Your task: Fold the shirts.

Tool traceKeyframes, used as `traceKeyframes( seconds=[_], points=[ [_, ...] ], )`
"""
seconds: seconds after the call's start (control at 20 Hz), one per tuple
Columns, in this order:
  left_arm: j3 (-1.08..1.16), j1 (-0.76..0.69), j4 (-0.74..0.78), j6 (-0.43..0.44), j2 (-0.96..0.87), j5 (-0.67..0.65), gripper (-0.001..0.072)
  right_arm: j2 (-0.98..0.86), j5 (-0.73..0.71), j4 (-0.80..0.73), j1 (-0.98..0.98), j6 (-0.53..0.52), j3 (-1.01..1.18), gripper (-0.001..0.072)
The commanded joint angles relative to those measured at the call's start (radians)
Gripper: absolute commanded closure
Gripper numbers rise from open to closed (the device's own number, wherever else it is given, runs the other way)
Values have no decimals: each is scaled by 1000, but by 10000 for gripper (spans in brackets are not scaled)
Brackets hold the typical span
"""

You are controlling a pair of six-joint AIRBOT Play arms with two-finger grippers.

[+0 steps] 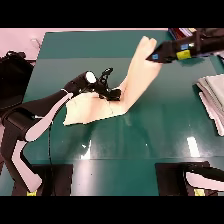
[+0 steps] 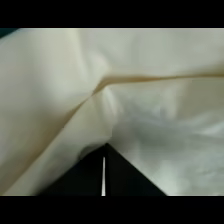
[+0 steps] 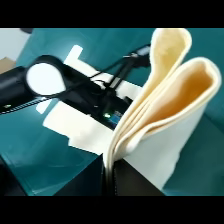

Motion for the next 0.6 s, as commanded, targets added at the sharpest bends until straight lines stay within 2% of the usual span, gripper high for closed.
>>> traceKeyframes(
  seconds=[0.0,0.25,0.35,0.45,0.5,0.55],
  points=[
    [88,52,62,-1,20,-117,684,-72,-36,1,130,16,119,695],
    [238,299,240,0,223,-292,683,-186,-140,2,327,33,200,695],
    [274,422,277,0,332,-319,683,-246,-257,30,419,31,200,694],
    [282,526,291,1,437,-334,682,-330,-408,149,507,-15,200,690],
    [282,573,299,1,487,-339,682,-374,-478,214,548,-95,200,605],
    [282,612,309,1,527,-339,682,-414,-521,257,577,-130,209,434]
  ],
)
